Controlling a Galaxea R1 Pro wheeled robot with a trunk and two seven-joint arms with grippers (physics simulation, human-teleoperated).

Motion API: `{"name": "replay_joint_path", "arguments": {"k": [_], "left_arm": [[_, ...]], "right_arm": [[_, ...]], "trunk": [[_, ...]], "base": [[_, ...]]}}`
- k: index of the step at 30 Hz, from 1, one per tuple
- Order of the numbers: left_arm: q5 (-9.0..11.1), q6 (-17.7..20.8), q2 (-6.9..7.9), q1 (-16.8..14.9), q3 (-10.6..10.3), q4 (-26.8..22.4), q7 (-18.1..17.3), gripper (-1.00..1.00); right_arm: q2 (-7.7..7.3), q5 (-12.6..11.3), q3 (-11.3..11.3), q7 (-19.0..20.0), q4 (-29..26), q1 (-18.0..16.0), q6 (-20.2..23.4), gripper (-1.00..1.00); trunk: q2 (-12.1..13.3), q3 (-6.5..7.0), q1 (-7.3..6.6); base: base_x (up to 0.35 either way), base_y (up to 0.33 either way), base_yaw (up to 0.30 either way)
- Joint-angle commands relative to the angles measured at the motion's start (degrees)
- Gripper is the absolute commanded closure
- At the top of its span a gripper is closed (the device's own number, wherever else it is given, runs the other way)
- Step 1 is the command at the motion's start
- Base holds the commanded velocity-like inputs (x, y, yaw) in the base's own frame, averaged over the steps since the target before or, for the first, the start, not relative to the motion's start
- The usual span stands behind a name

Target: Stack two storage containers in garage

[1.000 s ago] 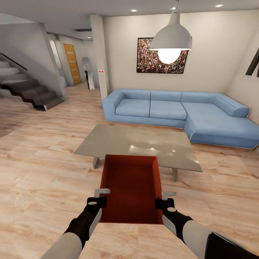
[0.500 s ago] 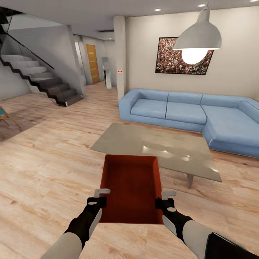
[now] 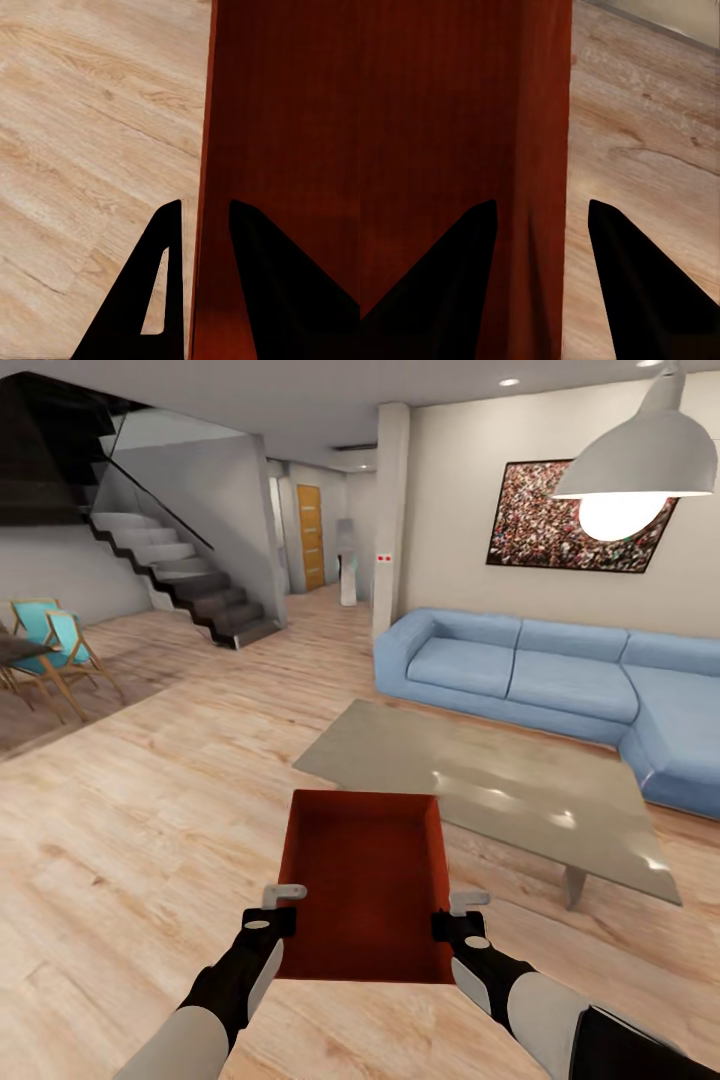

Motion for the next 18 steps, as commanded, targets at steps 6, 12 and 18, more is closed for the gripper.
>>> {"name": "replay_joint_path", "arguments": {"k": [6,12,18], "left_arm": [[-1.09,0.48,0.02,-0.04,0.02,-0.18,0.36,1.00],[-1.08,0.46,0.02,-0.04,0.02,-0.18,0.38,1.00],[-1.08,0.45,0.02,-0.04,0.02,-0.18,0.41,1.00]], "right_arm": [[-0.05,-0.83,0.10,-0.19,-0.01,-0.03,-0.15,1.00],[-0.05,-0.83,0.10,-0.19,-0.01,-0.03,-0.15,1.00],[-0.05,-0.83,0.10,-0.19,-0.01,-0.04,-0.15,1.00]], "trunk": [[-0.10,-0.10,0.02],[-0.10,-0.10,0.02],[-0.10,-0.10,0.02]], "base": [[0.000,0.000,0.300],[0.000,0.000,0.300],[0.000,0.000,0.300]]}}
